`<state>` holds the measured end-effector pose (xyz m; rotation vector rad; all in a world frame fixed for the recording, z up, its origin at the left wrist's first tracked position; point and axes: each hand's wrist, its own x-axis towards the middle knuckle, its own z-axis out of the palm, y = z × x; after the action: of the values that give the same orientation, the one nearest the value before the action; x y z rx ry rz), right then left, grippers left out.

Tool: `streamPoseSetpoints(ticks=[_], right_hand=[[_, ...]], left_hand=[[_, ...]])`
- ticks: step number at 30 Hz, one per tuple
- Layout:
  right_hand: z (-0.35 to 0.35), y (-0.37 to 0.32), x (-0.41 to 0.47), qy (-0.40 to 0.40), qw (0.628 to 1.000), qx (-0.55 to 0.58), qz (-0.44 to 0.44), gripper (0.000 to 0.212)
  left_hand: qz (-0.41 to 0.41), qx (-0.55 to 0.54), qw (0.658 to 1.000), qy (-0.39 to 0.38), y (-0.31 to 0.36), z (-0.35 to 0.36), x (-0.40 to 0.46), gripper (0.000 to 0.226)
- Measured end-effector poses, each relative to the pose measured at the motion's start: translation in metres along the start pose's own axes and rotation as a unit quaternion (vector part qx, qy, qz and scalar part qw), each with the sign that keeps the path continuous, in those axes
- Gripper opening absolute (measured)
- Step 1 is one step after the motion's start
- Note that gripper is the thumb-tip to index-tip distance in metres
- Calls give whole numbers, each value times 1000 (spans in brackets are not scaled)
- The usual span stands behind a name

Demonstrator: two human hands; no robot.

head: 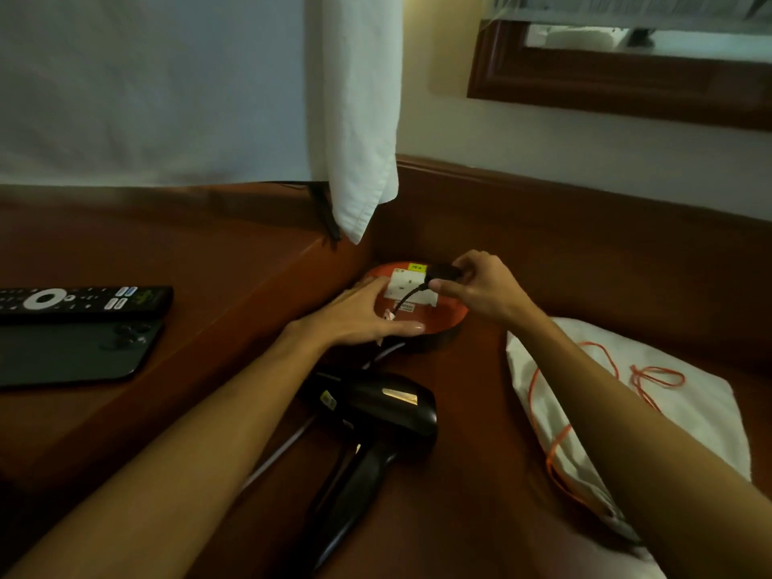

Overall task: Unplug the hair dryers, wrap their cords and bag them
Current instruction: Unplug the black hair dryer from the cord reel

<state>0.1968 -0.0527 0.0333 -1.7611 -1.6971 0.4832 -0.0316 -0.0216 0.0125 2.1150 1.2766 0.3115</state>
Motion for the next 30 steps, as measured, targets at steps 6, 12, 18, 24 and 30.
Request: streamPoseSetpoints(ticks=[6,12,18,24,30], right_hand=[[15,26,-68,93,987,56,121,46],[27,30,-97,35,976,51,208,48],[18,9,-128,9,981,53,187,43],[18,-19,-189,48,993,50,100,60],[9,-15,-262,3,996,58,61,55]], left_hand=[[19,17,993,119,6,6,-79,89],[16,9,981,191,32,41,-159,53],[-29,15,976,216,18,96,-218,56],[-22,150,962,225,-1,129,-222,64],[21,217,939,268,-1,133,-222,54]])
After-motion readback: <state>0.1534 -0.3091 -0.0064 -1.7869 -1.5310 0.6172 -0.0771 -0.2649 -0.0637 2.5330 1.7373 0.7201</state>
